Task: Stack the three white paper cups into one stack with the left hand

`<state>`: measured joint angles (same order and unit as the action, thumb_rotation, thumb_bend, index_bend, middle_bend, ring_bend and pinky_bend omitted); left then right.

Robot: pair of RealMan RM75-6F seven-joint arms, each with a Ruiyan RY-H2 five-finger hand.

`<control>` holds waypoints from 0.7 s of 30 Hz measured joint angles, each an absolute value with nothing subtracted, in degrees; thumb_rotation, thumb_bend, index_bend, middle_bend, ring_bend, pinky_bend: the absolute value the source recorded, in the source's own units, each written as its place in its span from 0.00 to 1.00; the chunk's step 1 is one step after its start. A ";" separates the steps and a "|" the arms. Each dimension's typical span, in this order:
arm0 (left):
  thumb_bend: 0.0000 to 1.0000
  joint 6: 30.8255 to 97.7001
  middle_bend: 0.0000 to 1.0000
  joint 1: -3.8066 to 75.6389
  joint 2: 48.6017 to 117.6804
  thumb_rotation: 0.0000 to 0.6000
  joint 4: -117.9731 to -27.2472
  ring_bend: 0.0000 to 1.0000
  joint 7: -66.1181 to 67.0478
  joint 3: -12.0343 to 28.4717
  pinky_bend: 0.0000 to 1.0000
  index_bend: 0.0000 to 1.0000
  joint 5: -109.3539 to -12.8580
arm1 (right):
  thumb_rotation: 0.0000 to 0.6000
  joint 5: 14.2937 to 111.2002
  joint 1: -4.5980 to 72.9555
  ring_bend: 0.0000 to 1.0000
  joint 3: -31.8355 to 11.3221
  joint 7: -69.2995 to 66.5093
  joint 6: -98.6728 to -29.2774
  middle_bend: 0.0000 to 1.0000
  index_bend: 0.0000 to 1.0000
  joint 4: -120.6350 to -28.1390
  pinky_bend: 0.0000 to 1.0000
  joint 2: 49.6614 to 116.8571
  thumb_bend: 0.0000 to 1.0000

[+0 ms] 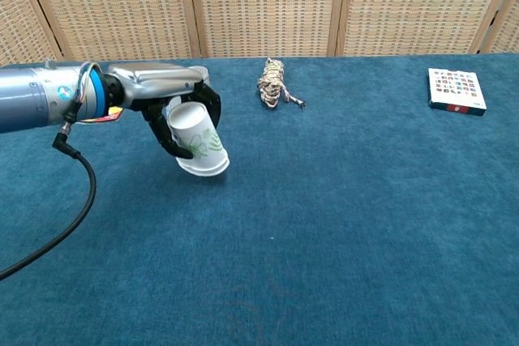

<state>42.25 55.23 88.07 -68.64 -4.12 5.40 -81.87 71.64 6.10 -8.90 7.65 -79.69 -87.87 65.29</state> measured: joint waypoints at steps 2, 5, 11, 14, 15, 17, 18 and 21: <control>0.23 42.79 0.48 55.27 87.34 1.00 -69.25 0.45 -4.36 5.94 0.35 0.48 -81.87 | 1.00 71.65 6.11 0.00 -8.86 7.71 -79.65 0.00 0.04 -87.87 0.00 65.32 0.00; 0.23 43.74 0.48 55.40 84.76 1.00 -71.17 0.45 -4.47 7.49 0.35 0.48 -81.39 | 1.00 71.64 6.22 0.00 -8.78 7.98 -79.46 0.00 0.04 -87.81 0.00 65.49 0.00; 0.23 44.30 0.48 55.36 78.83 1.00 -73.03 0.45 -2.53 11.32 0.35 0.48 -76.02 | 1.00 71.62 6.28 0.00 -8.73 8.00 -79.32 0.00 0.04 -87.76 0.00 65.55 0.00; 0.23 43.72 0.47 55.19 77.54 1.00 -71.42 0.45 -2.08 12.81 0.35 0.48 -72.11 | 1.00 71.44 6.36 0.00 -8.77 8.03 -79.11 0.00 0.04 -87.66 0.00 65.59 0.00; 0.23 43.31 0.47 55.16 77.35 1.00 -70.69 0.45 -2.06 13.11 0.35 0.48 -71.12 | 1.00 71.40 6.39 0.00 -8.77 8.05 -79.03 0.00 0.04 -87.63 0.00 65.61 0.00; 0.23 42.12 0.46 55.18 77.23 1.00 -68.88 0.45 -2.14 13.59 0.35 0.48 -69.37 | 1.00 71.33 6.47 0.00 -8.76 8.08 -78.85 0.00 0.04 -87.49 0.00 65.72 0.00; 0.23 41.55 0.46 55.23 77.31 1.00 -68.09 0.45 -2.25 13.72 0.35 0.48 -68.79 | 1.00 71.32 6.51 0.00 -8.76 8.14 -78.83 0.00 0.04 -87.42 0.00 65.78 0.00; 0.23 39.96 0.46 55.48 78.20 1.00 -65.28 0.44 -2.92 13.95 0.35 0.48 -67.48 | 1.00 71.24 6.61 0.00 -8.78 8.49 -78.81 0.00 0.04 -87.21 0.00 66.00 0.00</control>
